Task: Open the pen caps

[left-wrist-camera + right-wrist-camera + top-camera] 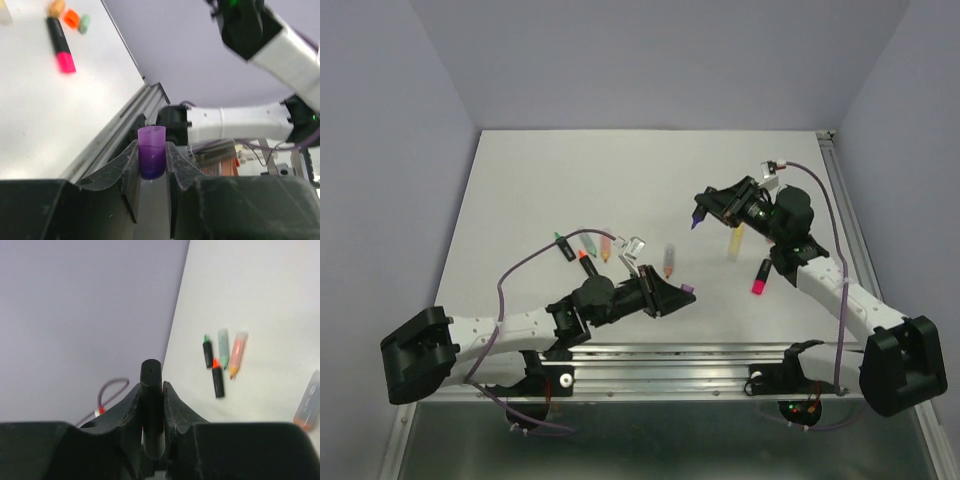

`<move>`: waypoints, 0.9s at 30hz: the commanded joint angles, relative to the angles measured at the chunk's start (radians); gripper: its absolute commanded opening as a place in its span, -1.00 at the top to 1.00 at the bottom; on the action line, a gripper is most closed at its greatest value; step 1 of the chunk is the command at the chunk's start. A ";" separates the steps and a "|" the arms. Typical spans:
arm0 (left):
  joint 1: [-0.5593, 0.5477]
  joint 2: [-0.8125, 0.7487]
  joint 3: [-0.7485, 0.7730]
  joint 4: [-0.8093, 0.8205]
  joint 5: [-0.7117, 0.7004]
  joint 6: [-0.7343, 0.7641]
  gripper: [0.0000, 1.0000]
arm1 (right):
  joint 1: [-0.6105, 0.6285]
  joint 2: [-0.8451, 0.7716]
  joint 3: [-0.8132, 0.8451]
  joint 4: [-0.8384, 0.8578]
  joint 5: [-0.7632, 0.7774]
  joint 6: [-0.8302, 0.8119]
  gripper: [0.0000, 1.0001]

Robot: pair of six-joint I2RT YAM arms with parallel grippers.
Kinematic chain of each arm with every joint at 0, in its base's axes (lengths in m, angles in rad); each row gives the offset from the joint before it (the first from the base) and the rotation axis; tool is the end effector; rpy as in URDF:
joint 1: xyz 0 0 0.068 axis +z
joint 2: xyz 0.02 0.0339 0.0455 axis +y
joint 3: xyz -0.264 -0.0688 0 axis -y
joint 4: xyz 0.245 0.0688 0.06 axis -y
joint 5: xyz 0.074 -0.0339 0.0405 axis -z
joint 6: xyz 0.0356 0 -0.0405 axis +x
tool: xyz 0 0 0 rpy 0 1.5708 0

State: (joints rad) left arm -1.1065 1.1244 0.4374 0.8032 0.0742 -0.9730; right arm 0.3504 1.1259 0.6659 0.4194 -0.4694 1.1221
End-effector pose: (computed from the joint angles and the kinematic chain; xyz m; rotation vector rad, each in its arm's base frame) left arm 0.1061 -0.2178 0.2553 0.1858 1.7068 -1.6941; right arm 0.2370 0.1038 0.2925 0.2922 1.8090 1.4680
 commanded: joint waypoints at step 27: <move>0.287 0.196 0.359 -1.001 -0.462 0.079 1.00 | -0.206 0.316 0.319 -0.858 0.768 -0.513 0.99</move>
State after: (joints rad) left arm -0.8429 1.2583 0.7124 -0.1253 -0.3557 -0.9733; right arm 0.1684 1.3827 0.9222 -0.3454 0.1257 0.6617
